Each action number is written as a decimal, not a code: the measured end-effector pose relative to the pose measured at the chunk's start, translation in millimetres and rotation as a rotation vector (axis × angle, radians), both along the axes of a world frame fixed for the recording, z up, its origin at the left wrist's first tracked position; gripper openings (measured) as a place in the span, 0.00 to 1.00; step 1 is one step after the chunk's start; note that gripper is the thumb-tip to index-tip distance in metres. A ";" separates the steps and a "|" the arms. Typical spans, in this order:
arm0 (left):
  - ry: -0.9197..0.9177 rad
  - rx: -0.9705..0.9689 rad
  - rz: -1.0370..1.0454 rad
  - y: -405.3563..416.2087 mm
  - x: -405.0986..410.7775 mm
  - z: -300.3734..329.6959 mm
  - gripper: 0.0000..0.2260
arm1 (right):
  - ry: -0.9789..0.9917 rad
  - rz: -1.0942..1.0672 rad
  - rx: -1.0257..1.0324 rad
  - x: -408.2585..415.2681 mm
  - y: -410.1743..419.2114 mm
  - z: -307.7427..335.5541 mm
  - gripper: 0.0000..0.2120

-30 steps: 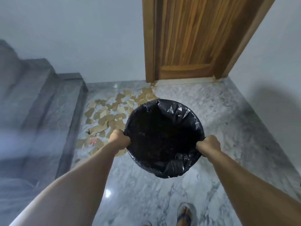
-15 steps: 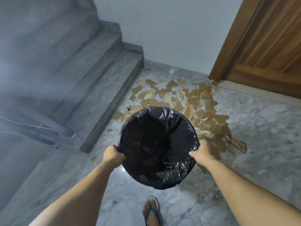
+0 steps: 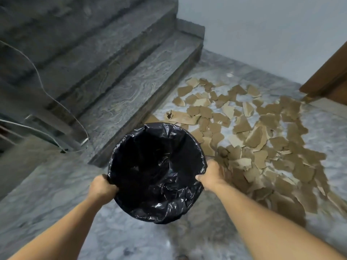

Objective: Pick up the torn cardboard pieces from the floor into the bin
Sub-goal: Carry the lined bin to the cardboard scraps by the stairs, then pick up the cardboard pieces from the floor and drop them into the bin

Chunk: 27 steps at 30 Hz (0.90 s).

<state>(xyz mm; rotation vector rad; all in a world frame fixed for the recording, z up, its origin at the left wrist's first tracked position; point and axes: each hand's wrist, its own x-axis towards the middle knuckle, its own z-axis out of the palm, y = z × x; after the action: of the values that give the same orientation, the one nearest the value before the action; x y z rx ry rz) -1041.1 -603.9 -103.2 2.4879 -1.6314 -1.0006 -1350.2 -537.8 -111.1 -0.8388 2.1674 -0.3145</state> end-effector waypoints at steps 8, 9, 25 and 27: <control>-0.078 -0.009 0.072 -8.0 35.1 -68.1 0.03 | 0.039 0.079 0.056 34.3 -27.3 -61.5 0.19; -0.086 0.009 0.073 -6.5 37.2 -72.2 0.04 | 0.039 0.081 0.066 37.1 -26.5 -65.8 0.19; -0.317 0.057 -0.131 10.1 -4.1 -57.9 0.29 | -0.022 0.235 0.114 25.7 -33.9 -48.5 0.23; -0.285 0.052 -0.220 9.5 -27.4 -51.3 0.27 | -0.037 0.239 0.101 13.1 -30.8 -41.2 0.23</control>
<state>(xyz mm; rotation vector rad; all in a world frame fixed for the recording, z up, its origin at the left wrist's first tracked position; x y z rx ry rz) -1068.5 -594.4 -154.5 2.6308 -2.0207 -0.7359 -1337.1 -568.6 -152.4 -1.0140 2.0057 -0.0988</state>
